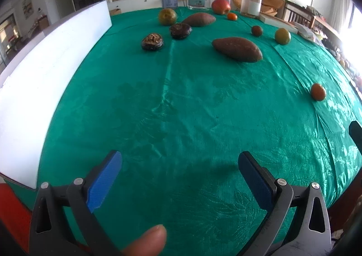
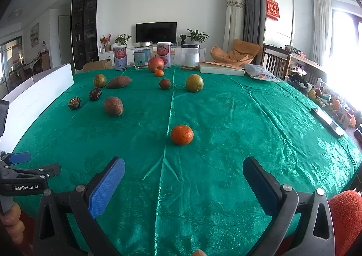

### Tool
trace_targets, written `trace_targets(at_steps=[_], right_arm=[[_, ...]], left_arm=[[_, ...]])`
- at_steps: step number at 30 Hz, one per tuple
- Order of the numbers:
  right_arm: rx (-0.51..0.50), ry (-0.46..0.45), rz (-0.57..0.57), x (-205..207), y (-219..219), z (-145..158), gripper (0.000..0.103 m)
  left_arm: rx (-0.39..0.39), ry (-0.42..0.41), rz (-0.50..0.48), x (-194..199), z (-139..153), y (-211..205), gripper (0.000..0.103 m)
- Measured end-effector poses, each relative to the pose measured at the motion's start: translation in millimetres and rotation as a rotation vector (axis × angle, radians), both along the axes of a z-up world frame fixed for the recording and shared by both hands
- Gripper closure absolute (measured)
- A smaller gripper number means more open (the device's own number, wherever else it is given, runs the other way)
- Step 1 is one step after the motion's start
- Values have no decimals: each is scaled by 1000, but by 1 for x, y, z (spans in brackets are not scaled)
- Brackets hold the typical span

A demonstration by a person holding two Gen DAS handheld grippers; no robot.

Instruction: Organize fruits

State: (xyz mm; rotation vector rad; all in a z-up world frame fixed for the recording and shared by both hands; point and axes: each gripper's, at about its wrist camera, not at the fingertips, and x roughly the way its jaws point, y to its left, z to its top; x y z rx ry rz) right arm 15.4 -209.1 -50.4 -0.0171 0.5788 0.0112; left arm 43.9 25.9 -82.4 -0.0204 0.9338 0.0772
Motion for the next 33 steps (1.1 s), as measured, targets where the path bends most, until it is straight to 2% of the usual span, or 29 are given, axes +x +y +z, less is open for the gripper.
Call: trace_targets(at_steps=[13,33], right_arm=[[26,52,0,9,-3,-15,0],[9,44,12,3,1,-13,0]], left_arm=[[-18,1,-1,0,-1,-2,0],[-17,-7,20,-2,-2,-2,0]])
